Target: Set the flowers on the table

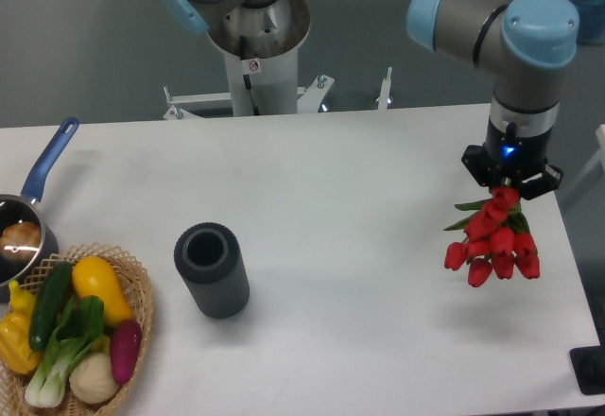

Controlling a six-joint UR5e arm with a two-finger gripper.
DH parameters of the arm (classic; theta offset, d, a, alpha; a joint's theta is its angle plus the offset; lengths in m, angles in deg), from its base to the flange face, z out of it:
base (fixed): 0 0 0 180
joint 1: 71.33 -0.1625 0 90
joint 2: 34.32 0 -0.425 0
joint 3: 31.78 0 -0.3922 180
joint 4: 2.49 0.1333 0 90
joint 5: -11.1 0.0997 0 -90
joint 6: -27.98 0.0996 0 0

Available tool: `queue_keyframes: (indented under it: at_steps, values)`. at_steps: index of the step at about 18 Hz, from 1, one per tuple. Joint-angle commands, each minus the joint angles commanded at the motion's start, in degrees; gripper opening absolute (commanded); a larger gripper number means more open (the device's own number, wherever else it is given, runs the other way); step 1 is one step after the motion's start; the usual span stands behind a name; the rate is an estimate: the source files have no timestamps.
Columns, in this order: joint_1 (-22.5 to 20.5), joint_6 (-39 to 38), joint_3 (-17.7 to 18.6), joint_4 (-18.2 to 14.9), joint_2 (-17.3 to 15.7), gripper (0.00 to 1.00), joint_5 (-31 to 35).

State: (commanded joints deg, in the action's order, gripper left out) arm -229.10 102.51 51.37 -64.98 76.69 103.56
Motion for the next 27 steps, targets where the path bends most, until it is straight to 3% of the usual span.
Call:
queue_keyframes:
  at_steps: [5, 8, 18, 21, 22, 23, 24, 27]
  values:
    - [2.81, -1.23, 1.14, -0.18, 0.09, 0.02, 0.27]
    - [4.57, -3.16, 4.03, -0.09, -0.44, 0.02, 0.18]
    - [9.23, -4.66, 9.75, -0.09, -0.53, 0.21, 0.18]
    - [9.85, -4.75, 10.9, 0.17, -0.35, 0.42, 0.09]
    - [9.85, -4.83, 10.9, 0.26, -0.35, 0.58, 0.09]
    - [9.85, -4.75, 10.99, 0.35, -0.44, 0.88, 0.09]
    - [9.85, -4.75, 10.99, 0.52, -0.44, 1.0, 0.18]
    - [9.23, -4.57, 10.81, 0.96, -0.53, 1.0, -0.44]
